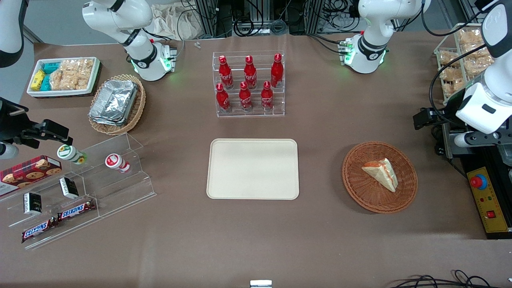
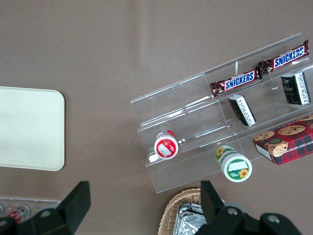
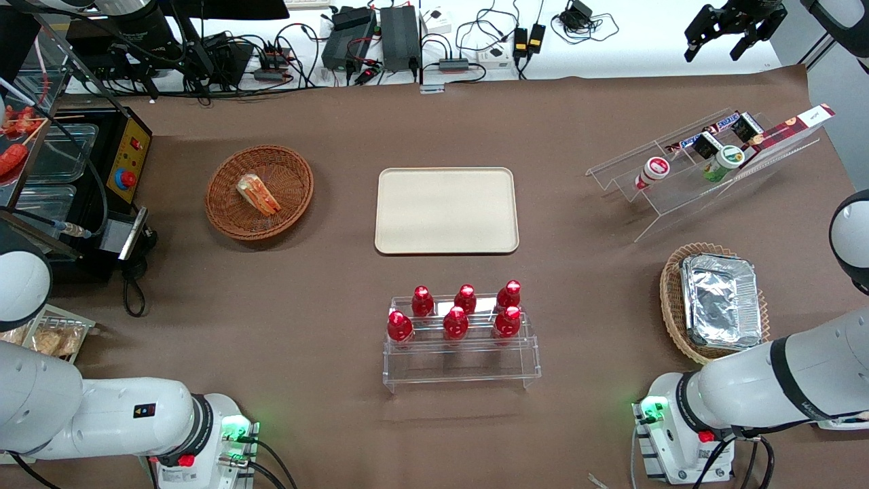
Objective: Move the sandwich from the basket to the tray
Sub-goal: 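Move the left gripper down over the sandwich in the wicker basket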
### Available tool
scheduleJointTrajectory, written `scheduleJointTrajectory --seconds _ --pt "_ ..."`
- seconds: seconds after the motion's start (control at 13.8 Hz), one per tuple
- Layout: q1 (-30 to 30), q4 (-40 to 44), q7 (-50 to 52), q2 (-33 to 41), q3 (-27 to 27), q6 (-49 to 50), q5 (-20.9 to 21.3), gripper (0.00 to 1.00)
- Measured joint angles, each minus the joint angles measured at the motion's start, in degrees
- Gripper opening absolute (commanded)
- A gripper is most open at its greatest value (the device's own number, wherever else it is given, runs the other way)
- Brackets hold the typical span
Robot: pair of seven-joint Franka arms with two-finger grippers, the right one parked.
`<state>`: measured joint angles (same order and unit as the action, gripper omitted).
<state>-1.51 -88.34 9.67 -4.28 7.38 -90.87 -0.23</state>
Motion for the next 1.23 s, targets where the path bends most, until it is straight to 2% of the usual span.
scheduleJointTrajectory --seconds 0.43,0.72,1.08,1.23 --pt "-0.2 -0.1 0.8 -0.1 0.0 0.5 -0.1 1.0" --pt "-4.1 -0.2 3.6 -1.4 -0.2 0.9 -2.2 1.0" --pt "-4.7 -0.5 11.2 -5.1 -0.1 0.9 -2.2 1.0" --pt "-4.6 -1.0 18.8 -8.5 0.0 -1.1 -2.3 1.0"
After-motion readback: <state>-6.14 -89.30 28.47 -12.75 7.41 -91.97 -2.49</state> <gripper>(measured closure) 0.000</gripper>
